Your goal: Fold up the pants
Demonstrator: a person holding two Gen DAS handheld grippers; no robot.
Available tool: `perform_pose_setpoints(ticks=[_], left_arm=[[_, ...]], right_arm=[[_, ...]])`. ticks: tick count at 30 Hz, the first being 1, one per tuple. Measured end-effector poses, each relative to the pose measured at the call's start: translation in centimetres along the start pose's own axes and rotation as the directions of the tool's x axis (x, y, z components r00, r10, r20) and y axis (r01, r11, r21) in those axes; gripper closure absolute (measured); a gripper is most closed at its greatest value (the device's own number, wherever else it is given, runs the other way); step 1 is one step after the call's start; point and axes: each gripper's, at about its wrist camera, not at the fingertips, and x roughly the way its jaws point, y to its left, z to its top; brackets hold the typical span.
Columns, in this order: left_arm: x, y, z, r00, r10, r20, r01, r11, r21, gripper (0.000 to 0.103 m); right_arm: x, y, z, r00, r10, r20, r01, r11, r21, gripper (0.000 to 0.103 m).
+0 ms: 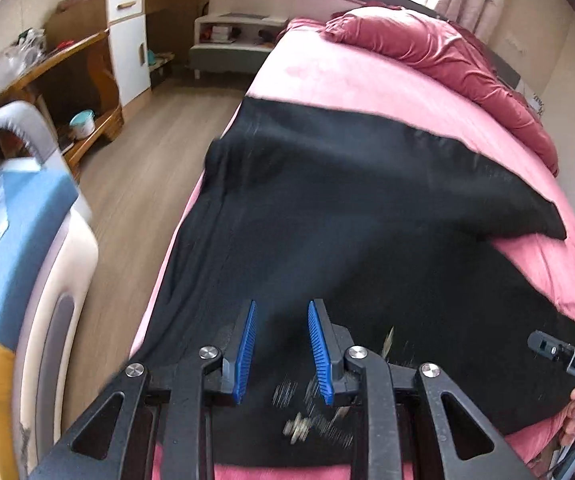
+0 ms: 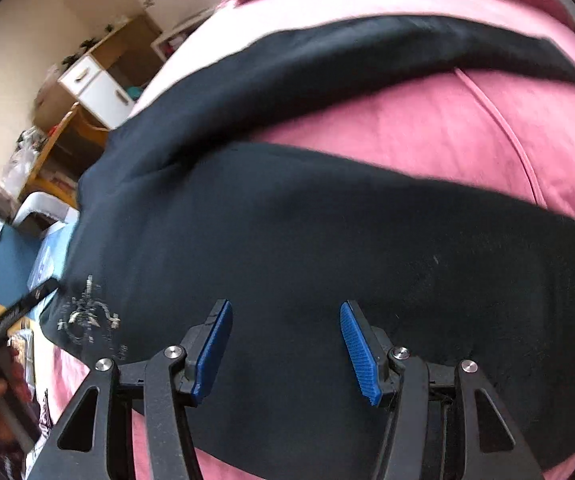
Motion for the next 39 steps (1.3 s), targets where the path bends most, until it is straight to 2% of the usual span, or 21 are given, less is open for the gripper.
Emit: perform_pose_setpoints(ticks=[7,14,18,23,27,28,35,37,39], left_arm=[[2.7,-0.8,6.6,1.000,-0.004,0.017,0.004,1.000,-0.014,0.070],[7.1,0.2,12.4,1.000,0.001,-0.015,-0.002,0.995,-0.102,0.066],[9.8,0.6,14.9,0.999,0.026,-0.035,-0.030,0.992,-0.120,0.060],[12.2,1.5,17.3,0.997,0.067,-0.049,-0.074,0.983,-0.169,0.058],[14.0,2.1,18.8,0.995,0.086,-0.045,-0.094,0.976,-0.196,0.045],[14.5,2.2,19.0,0.995,0.089,-0.050,-0.097,0.975,-0.198,0.044],[17.8,1.6,20.4,0.994,0.091,-0.060,-0.100,0.981,-0.167,0.045],[18.2,1.0,20.5,0.994,0.095,-0.047,-0.100,0.987,-0.126,0.052],[18.2,0.4,20.4,0.993,0.118,-0.023,-0.119,0.990,-0.073,0.071]], right_arm=[[0.3,0.7,3.8,0.999,-0.002,0.042,0.002,1.000,-0.007,0.046],[1.0,2.5,7.0,0.997,0.009,0.082,-0.008,1.000,-0.014,0.045],[2.1,3.1,9.0,0.995,0.015,0.096,-0.015,1.000,-0.006,0.044],[3.3,3.1,11.6,0.994,0.020,0.105,-0.019,1.000,-0.002,0.044],[3.9,3.0,13.3,0.994,0.016,0.110,-0.016,1.000,-0.002,0.043],[4.1,3.1,13.8,0.993,0.012,0.114,-0.012,1.000,-0.004,0.043],[5.4,2.4,18.6,0.988,-0.026,0.154,0.022,0.999,0.027,0.042],[5.8,2.0,20.2,0.985,-0.050,0.168,0.044,0.998,0.038,0.041],[6.6,1.5,22.1,0.981,-0.084,0.174,0.076,0.996,0.053,0.041]])
